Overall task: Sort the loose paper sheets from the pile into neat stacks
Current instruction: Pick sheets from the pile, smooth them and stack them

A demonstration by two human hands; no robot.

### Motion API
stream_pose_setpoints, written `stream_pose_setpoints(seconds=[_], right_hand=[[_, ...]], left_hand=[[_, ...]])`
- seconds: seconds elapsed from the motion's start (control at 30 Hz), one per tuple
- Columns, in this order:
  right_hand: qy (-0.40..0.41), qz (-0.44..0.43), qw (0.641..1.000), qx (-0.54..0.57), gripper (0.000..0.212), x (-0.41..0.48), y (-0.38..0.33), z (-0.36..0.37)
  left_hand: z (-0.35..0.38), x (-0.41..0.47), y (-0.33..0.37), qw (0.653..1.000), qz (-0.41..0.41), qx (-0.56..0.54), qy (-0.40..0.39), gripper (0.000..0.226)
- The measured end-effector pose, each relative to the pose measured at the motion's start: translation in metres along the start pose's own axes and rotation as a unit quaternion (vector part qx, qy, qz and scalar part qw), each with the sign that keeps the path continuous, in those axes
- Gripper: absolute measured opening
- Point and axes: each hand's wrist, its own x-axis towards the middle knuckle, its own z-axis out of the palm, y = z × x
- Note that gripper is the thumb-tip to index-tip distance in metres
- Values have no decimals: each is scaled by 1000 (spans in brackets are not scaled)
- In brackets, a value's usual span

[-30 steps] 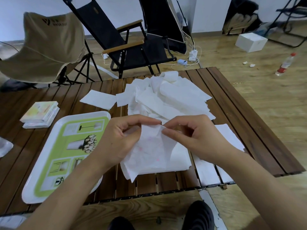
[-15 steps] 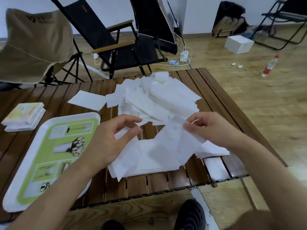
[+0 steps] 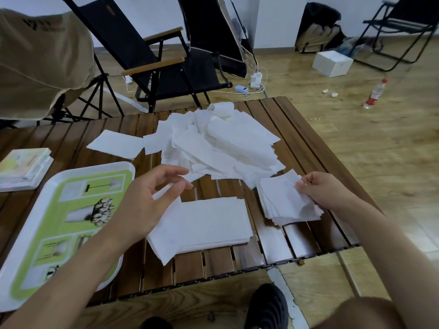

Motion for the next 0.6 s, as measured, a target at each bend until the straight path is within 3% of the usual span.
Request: stream_pose_setpoints(seconds=[0.1, 0.23, 0.3, 0.37, 0.47, 0.53, 0.6], right_hand=[[6, 7, 1000, -24, 21, -2, -3, 3], [86, -32, 969, -228, 41, -14, -22, -2], [86, -106, 983, -127, 42, -33, -44, 0], [-34, -160, 986, 31, 40, -63, -74, 15], [-252, -165, 950, 80, 38, -103, -105, 48], [-306, -183, 931, 78, 34, -111, -112, 67], [-303, -192, 929, 93, 33, -108, -111, 75]], left_hand=[[-1, -1, 4, 998, -1, -63, 15, 23], [-3, -2, 9, 989, -8, -143, 38, 27], [-2, -3, 12, 983, -6, -180, 40, 28], [1, -4, 15, 979, 2, -201, 29, 28], [7, -5, 20, 979, 25, -204, 8, 27], [10, -6, 22, 978, 34, -208, 1, 28], [13, -6, 21, 983, 42, -177, 7, 23]])
